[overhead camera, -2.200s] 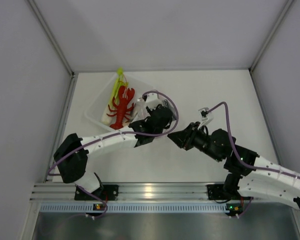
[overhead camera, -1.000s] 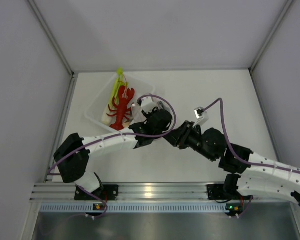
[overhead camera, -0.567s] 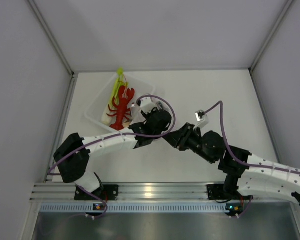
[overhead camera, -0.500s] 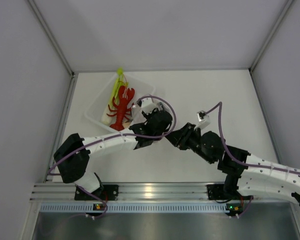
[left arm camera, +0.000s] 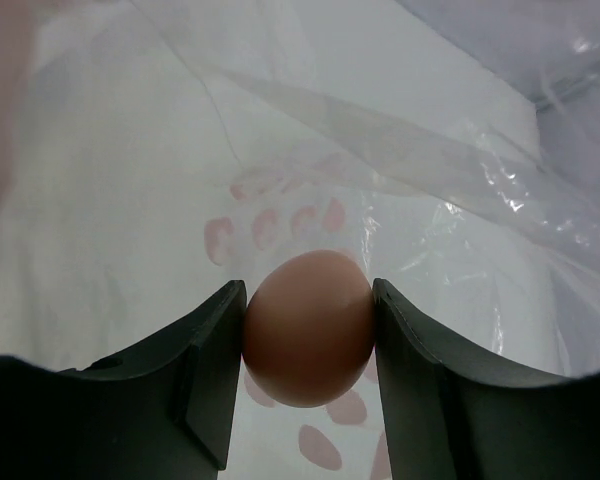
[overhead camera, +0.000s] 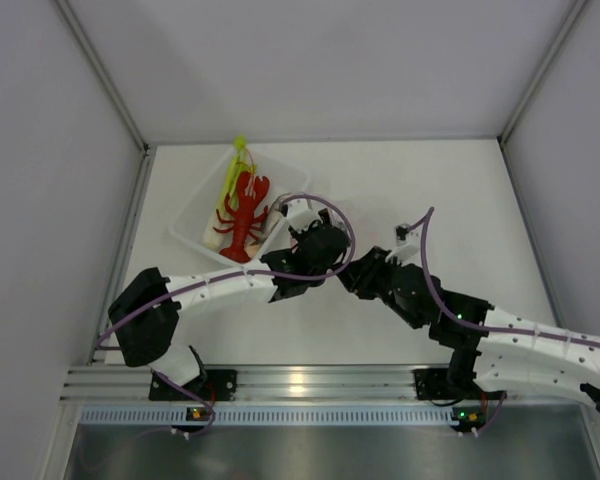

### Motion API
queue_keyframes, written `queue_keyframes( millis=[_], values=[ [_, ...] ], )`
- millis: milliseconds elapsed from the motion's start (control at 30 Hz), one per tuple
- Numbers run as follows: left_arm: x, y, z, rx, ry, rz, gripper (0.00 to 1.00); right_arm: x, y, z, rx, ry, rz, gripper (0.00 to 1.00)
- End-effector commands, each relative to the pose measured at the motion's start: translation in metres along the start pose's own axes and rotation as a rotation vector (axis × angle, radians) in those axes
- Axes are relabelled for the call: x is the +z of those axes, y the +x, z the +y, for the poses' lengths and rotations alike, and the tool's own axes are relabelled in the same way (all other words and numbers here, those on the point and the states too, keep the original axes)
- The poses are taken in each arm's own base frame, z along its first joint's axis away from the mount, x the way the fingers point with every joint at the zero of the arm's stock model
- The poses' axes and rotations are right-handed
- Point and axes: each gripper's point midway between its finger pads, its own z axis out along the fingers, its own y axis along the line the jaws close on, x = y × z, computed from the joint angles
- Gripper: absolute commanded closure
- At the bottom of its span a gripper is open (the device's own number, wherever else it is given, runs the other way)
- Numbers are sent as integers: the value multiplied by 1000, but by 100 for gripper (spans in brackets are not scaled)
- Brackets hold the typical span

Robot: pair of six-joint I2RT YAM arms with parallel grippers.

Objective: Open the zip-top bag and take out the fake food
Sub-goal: Pick up the food from the zipper food storage bag.

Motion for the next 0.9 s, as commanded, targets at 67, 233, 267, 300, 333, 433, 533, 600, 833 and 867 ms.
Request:
queue_keyframes(
  millis=[67,233,267,300,333,433,533,600,833,867],
  values=[
    [-4,-11,-22,-59,55,-21,100,6,-18,14,-38,-2,-48,74],
    [-8,-10,-21,-35,66,-7,100,7,-28,-4,-115,75,-92,72],
    [-8,-12,-20,-41,67,-9,100,7,-32,-5,-126,85,-104,72],
    [-9,-10,-19,-38,69,-2,100,8,-33,-8,-136,101,-106,72],
    [-10,-9,-20,-37,73,2,100,8,-35,-11,-159,116,-111,72],
    [-10,-5,-17,-26,74,15,100,7,-41,-19,-191,150,-118,73],
    [-11,-2,-14,-20,74,26,100,1,-45,-24,-208,158,-117,72],
    [-10,-1,-14,-21,73,28,100,-5,-50,-28,-235,175,-118,71],
    [-7,9,-16,-24,82,52,100,-4,-77,-47,-375,249,-128,69],
    [-5,10,-17,-27,86,51,100,2,-72,-44,-413,234,-95,69]
  ],
)
